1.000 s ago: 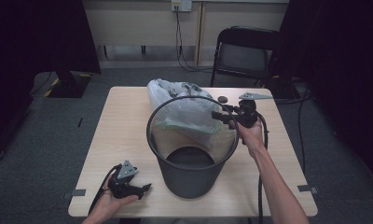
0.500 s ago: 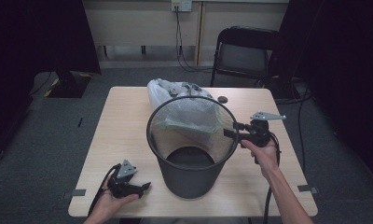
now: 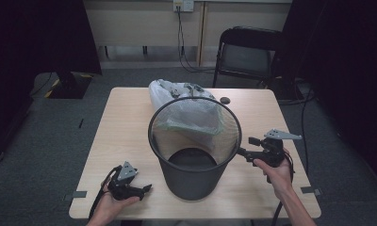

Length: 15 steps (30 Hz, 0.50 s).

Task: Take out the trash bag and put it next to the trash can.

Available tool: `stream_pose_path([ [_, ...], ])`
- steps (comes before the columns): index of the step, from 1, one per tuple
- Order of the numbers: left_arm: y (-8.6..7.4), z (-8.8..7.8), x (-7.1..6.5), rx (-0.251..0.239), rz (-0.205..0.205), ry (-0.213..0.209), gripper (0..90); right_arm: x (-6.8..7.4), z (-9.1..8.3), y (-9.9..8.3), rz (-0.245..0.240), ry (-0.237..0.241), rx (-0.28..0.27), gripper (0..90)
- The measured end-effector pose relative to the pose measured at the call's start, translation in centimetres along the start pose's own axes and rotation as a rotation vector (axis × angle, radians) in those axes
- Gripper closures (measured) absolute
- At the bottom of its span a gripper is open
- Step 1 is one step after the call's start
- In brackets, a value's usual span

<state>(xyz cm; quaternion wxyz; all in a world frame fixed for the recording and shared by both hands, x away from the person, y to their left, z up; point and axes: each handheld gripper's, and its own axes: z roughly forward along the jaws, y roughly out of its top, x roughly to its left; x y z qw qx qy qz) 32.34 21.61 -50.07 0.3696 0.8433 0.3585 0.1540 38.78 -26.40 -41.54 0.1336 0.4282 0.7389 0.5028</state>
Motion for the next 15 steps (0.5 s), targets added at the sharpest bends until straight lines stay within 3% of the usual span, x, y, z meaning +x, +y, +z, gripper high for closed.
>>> stream_pose_path([
  [11, -0.1, -0.1, 0.1, -0.003, 0.007, -0.008, 14.1, 0.7, -0.8, -3.7, 0.006, -0.071, 0.085, 15.7],
  [15, -0.1, -0.1, 0.1, -0.003, 0.006, -0.007, 14.1, 0.8, -0.5, -4.9, 0.01, -0.089, 0.148, 17.3],
])
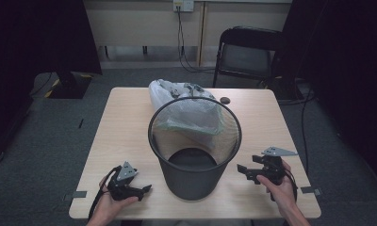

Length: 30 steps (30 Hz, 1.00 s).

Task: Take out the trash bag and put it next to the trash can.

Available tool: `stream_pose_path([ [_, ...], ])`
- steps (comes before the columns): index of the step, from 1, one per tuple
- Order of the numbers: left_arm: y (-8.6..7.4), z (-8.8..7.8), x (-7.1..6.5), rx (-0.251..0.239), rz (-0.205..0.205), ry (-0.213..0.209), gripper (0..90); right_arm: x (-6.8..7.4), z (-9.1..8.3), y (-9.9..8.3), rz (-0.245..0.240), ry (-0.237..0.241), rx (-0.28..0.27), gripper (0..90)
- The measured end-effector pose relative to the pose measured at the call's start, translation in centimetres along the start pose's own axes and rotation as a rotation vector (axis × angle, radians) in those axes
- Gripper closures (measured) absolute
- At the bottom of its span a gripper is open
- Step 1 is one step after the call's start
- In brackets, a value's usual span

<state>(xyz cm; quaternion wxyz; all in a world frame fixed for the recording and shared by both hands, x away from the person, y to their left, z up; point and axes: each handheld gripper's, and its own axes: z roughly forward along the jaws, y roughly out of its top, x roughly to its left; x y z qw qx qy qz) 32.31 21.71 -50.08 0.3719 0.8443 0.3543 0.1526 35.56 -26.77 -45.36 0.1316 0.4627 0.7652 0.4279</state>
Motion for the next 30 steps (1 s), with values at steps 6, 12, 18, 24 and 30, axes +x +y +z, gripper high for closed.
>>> stream_pose_path([
  [6, 0.0, 0.0, 0.0, 0.0, -0.001, 0.001, 14.1, 0.3, 1.8, -1.7, -0.01, -0.047, 0.117, 18.0],
  [12, 0.0, 0.0, 0.0, 0.002, 0.0, 0.001, 13.9, 0.7, 3.1, -2.1, -0.043, -0.125, 0.14, 18.1],
  [18, 0.0, 0.0, 0.0, 0.003, -0.001, 0.001, 13.8, 0.9, 3.8, -2.6, -0.1, -0.203, 0.131, 14.2],
  [24, 0.0, 0.0, 0.0, 0.002, 0.0, 0.001, 13.8, 1.0, 4.1, -2.9, -0.084, -0.219, 0.091, 9.7],
  [30, 0.0, 0.0, 0.0, 0.002, 0.001, 0.0, 13.7, 0.9, 4.4, -2.9, -0.082, -0.226, 0.086, 7.7],
])
